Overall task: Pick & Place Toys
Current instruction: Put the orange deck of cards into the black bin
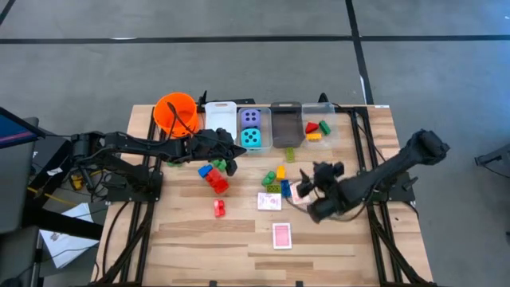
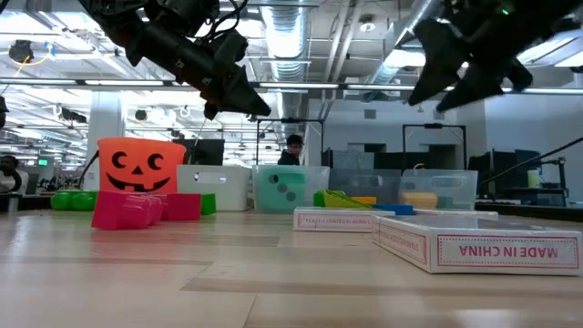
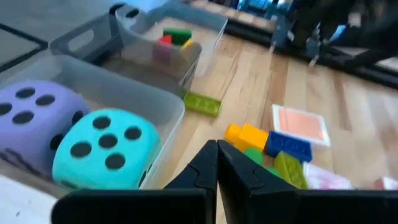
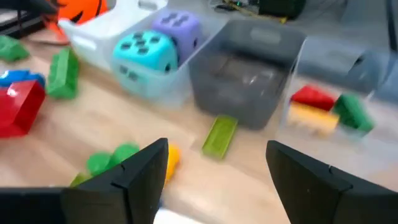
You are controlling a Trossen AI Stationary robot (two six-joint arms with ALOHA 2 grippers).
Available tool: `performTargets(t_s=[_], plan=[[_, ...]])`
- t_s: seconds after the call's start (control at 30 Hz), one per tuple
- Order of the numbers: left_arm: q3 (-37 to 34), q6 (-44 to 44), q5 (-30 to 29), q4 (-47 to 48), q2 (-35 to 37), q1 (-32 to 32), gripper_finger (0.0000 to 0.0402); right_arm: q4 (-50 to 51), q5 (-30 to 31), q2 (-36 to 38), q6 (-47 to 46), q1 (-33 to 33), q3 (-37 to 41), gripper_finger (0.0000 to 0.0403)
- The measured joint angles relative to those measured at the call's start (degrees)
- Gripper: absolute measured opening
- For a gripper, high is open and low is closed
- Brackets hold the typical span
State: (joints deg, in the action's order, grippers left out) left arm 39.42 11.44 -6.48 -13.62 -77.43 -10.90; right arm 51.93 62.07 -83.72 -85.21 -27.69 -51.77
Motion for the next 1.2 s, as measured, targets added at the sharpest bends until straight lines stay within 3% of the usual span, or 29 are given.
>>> performTargets(t_s=[0.3, 0.6, 0.9, 1.07, 1.2], plan=[[0.0, -1.0, 0.1, -13.4, 0.0, 0.0, 0.0000, -0.1, -7.1, -16.6, -14.9, -3.5, -6.5, 0.0265], [0.0, -2.1, 0.2, -16.9, 0.0, 0.0, 0.0000, 14.2, -13.1, -27.0, -20.5, -4.0, -21.1, 0.0265], [0.0, 2.8, 6.3, -13.8, 0.0, 1.0, 0.0000, 11.2, -13.2, -28.5, -22.7, -8.1, -24.8, 0.0265], [0.0, 4.1, 6.9, -9.2, 0.0, 5.1, 0.0000, 10.6, -10.5, -28.5, -27.2, -11.0, -24.8, 0.0265], [0.0, 7.3, 6.9, -7.3, 0.0, 9.4, 0.0000, 10.8, -13.0, -28.5, -29.1, -12.2, -24.8, 0.0265]])
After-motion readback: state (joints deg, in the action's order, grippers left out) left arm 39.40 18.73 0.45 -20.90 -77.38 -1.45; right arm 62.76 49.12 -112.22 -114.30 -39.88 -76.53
